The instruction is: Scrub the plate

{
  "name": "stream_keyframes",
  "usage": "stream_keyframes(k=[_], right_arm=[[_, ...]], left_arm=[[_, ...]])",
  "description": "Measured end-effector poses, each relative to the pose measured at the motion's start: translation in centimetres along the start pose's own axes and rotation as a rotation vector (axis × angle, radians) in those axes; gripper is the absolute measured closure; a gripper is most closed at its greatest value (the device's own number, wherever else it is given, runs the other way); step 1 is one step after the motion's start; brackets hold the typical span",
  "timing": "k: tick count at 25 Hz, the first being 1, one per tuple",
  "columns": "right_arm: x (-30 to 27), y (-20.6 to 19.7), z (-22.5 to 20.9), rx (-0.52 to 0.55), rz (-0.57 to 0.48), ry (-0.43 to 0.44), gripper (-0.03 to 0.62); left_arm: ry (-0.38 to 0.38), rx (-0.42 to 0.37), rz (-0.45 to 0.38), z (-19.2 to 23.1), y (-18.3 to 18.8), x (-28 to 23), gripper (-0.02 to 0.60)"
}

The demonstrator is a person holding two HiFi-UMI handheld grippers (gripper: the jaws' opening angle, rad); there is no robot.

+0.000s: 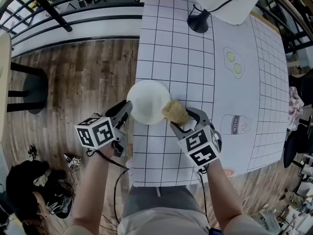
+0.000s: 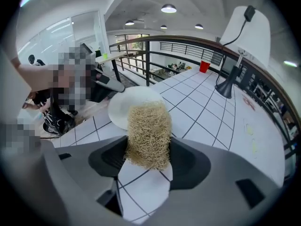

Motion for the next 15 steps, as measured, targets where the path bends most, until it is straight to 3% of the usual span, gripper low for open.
stream_keyframes(k=[3,10,15], right_arm=[[0.9,0.4,0.6,-0.007,-0.019,0.02,0.33],[4.2,1.8,0.5,-0.067,-0.091,-0.002,0.33],[7.4,3.8,-0.8,-0.084,-0.186,-0.067,0.33]], left_arm=[[0.008,0.002,-0.007,-0.2,0.0,0.5,0.456],[0.023,-0.056,-0.01,-2.9,1.0,3.0,0.446],[-0.015,-0.18,-0.086,-7.1,4.5,5.4,0.448]])
Point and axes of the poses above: the fingertips, and each gripper's own axes: x backward along the fingers, z to its left, y out of its top, the point moved 6 cm from there along x, backward along the fingers, and after that the axes turned 8 degrees about -z, right-handed, at the moved point
